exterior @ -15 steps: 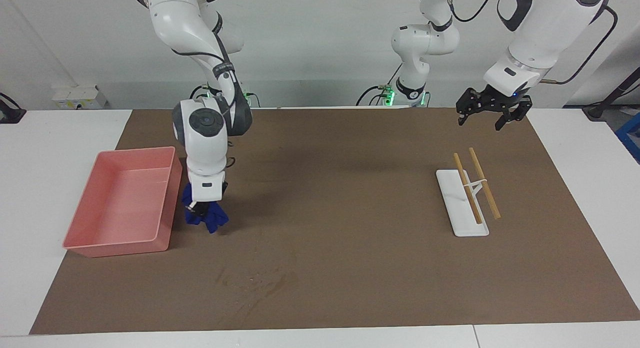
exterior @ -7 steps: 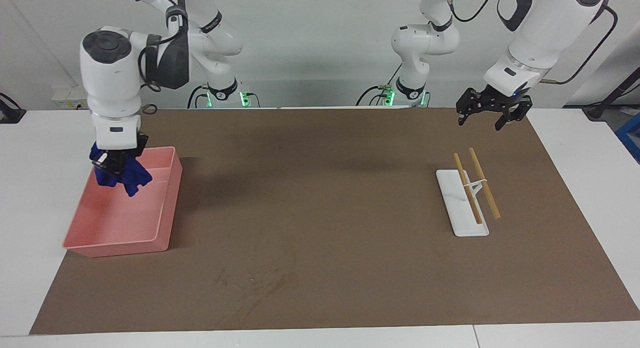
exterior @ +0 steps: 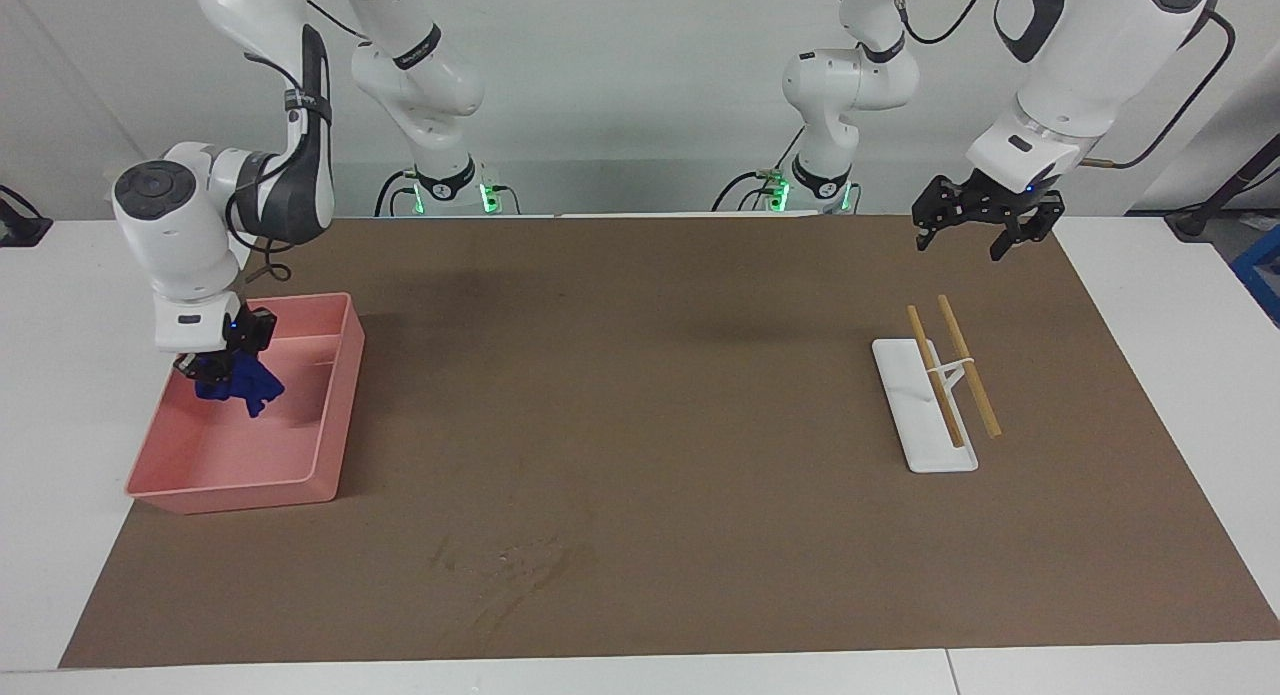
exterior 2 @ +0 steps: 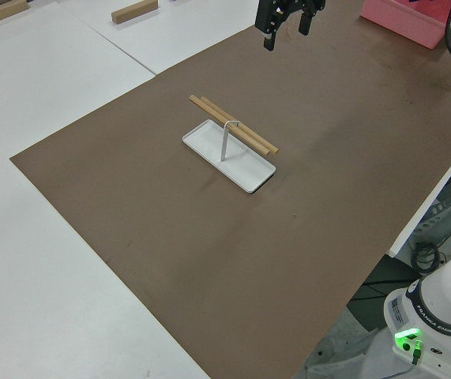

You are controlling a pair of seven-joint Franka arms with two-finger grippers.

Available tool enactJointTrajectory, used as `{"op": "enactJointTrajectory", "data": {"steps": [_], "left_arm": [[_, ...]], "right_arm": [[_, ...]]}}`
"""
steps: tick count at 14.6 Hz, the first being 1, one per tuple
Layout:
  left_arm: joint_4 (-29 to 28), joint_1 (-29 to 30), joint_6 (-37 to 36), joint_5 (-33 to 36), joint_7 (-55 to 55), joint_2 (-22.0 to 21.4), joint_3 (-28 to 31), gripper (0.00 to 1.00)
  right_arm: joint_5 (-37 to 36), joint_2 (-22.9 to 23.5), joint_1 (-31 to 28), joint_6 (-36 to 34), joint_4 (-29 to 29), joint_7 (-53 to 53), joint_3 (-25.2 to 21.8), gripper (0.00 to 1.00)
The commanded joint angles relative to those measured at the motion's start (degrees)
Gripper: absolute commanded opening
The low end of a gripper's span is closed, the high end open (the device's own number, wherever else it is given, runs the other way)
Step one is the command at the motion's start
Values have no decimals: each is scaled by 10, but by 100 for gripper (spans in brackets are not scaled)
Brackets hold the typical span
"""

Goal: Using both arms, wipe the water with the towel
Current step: 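Carry the towel into the pink bin with the right gripper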

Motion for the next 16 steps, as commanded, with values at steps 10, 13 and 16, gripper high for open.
{"op": "enactJointTrajectory", "data": {"steps": [10, 13, 16], "left_arm": [[-19, -10, 11, -6, 2, -16, 11, 100], [-19, -10, 10, -6, 2, -16, 11, 100], [-19, -10, 10, -6, 2, -16, 11, 100]], "right_arm": [[12, 14, -63, 98, -91, 71, 9, 0], [12, 14, -63, 98, -91, 71, 9, 24], [12, 15, -63, 92, -88, 70, 10, 100]]}}
